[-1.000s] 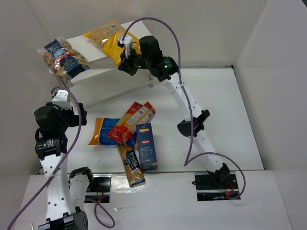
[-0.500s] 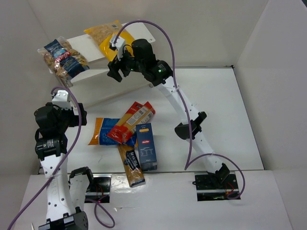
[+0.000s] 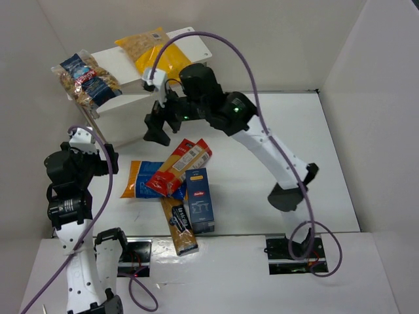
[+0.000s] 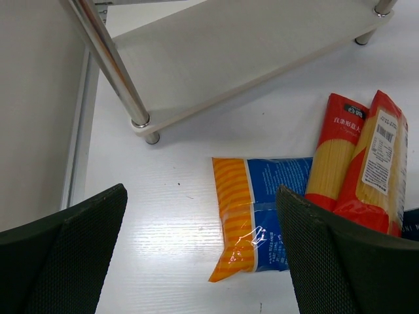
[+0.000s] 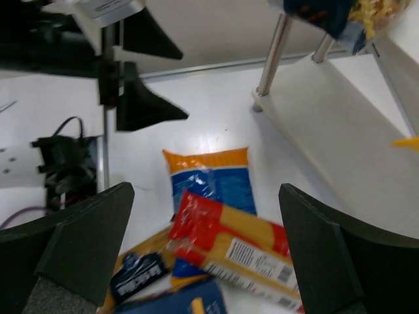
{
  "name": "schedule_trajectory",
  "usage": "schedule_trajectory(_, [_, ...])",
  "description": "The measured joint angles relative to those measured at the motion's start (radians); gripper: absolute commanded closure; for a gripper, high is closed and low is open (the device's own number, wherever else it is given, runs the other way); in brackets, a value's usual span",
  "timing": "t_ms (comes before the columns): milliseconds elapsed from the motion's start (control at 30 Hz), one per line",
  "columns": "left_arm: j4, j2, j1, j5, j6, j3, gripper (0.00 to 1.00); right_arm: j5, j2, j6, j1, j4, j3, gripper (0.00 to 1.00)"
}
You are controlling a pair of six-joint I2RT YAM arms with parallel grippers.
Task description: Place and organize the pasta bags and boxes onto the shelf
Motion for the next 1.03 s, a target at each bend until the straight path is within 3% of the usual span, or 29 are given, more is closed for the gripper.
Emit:
schedule_trajectory(133, [0.000,-0.010,0.000,0.010,0.001,0.000,0.00,0.041,-0.254,0.025,-0.004,0.032,-0.320,0.00])
schedule_trajectory(267, [-0.004,-0.003,0.000,0.025,0.016,0.000,0.00,0.158,-0.505,0.033,-0.080,0.134,-0.766,0.00])
schedule_trajectory(367, [-0.008,0.010,0.000,0.032,0.019,0.000,0.00,0.180,-0.586,0.071,-0.278,0.177,-1.003,0.00])
schedule_trajectory(500, [-0.014,0.025,0.000,0.036,0.022,0.000,0.00,0.222,-0.580,0.130,-0.618,0.228,-1.253,0.00])
schedule_trajectory(567, [-0.016,0.031,0.000,0.037,0.022,0.000,0.00,0.251,-0.578,0.153,-0.727,0.228,-1.358,0.00])
schedule_trajectory(700, [-0.016,0.042,0.000,0.042,0.022,0.000,0.00,0.250,-0.586,0.181,-0.787,0.243,-1.469,0.00])
schedule_trajectory(1033, [-0.019,0.042,0.000,0.064,0.023,0.000,0.00,0.251,-0.688,0.192,-0.856,0.336,-1.497,0.00])
